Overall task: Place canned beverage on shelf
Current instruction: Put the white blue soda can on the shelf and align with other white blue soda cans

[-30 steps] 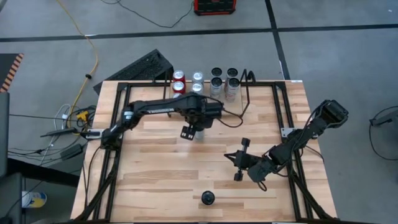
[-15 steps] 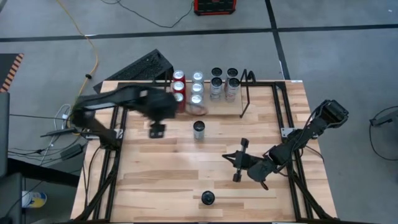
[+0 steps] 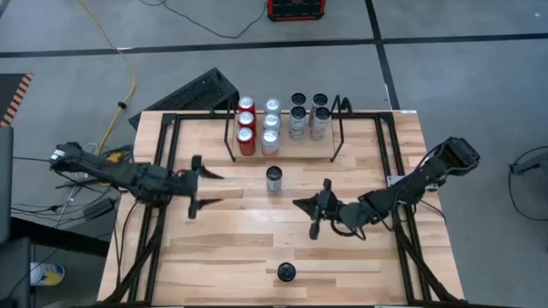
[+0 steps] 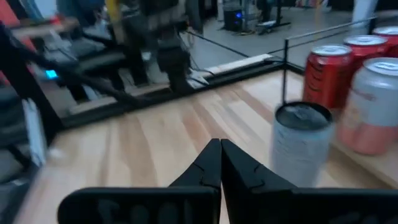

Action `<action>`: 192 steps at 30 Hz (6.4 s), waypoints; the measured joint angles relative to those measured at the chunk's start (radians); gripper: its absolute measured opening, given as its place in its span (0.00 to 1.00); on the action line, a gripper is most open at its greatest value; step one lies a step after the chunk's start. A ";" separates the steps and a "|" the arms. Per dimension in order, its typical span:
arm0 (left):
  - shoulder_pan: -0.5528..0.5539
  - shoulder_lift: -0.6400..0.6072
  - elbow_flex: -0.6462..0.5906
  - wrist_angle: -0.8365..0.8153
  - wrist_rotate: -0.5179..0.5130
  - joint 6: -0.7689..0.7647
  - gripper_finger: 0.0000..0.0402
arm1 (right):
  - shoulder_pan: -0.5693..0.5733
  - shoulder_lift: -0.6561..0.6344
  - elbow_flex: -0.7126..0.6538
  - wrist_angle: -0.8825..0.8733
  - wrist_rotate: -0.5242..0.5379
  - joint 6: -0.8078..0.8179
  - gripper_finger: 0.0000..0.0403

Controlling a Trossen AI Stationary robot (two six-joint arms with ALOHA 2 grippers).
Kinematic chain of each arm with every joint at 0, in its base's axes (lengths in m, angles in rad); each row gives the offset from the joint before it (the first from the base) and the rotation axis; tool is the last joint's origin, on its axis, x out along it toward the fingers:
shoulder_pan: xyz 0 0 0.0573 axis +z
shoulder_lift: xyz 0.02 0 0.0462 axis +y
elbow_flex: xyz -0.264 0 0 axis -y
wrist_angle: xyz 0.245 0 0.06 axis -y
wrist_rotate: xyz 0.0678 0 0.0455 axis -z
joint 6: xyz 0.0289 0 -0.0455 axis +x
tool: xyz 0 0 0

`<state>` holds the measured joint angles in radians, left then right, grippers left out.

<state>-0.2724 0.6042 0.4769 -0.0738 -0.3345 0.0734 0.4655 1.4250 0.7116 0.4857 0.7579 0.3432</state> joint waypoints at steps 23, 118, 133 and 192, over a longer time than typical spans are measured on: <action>-0.006 -0.544 -0.456 0.314 0.015 0.198 0.74 | -0.277 0.005 0.491 -0.746 -0.266 0.341 0.07; -0.006 -0.570 -0.455 0.114 -0.083 0.245 0.74 | -0.526 0.558 1.265 -1.579 -0.633 0.364 0.90; -0.006 -0.570 -0.455 0.114 -0.083 0.245 0.74 | -0.510 0.624 1.263 -1.589 -0.580 0.363 0.90; -0.006 -0.570 -0.455 0.114 -0.083 0.245 0.74 | -0.423 0.631 1.310 -1.749 -0.649 -0.225 0.89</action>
<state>-0.2783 0.0343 0.0223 0.0399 -0.4179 0.3180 0.0423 2.0562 2.0217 -1.2629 0.1085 0.1185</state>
